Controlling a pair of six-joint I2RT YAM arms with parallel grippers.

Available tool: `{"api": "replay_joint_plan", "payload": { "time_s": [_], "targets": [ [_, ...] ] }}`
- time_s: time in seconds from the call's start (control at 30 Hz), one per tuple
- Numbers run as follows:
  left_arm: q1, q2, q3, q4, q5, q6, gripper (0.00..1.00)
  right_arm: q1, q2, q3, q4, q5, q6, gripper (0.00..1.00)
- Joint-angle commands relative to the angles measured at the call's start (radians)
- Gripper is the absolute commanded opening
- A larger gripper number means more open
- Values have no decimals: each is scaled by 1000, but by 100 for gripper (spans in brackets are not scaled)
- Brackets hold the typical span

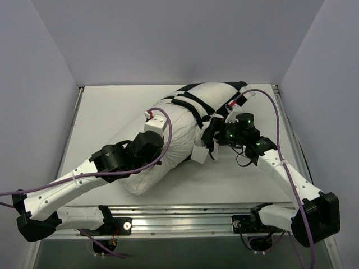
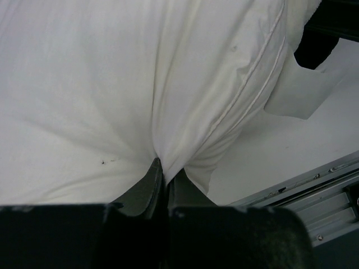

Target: Remove the pillowcase from the pillow

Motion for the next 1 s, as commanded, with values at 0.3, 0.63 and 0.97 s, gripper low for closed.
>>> {"api": "replay_joint_plan", "payload": {
  "time_s": [0.3,0.63,0.97],
  "targets": [
    [7,2,46,73,6,-1,2,196,-32,32,56,-27,-97,82],
    [7,3,43,63,-13,2,2,201,-96,64,20,16,-101,83],
    [7,-4,42,60,-11,-9,2,213,-96,62,-17,206,-51,83]
  ]
}}
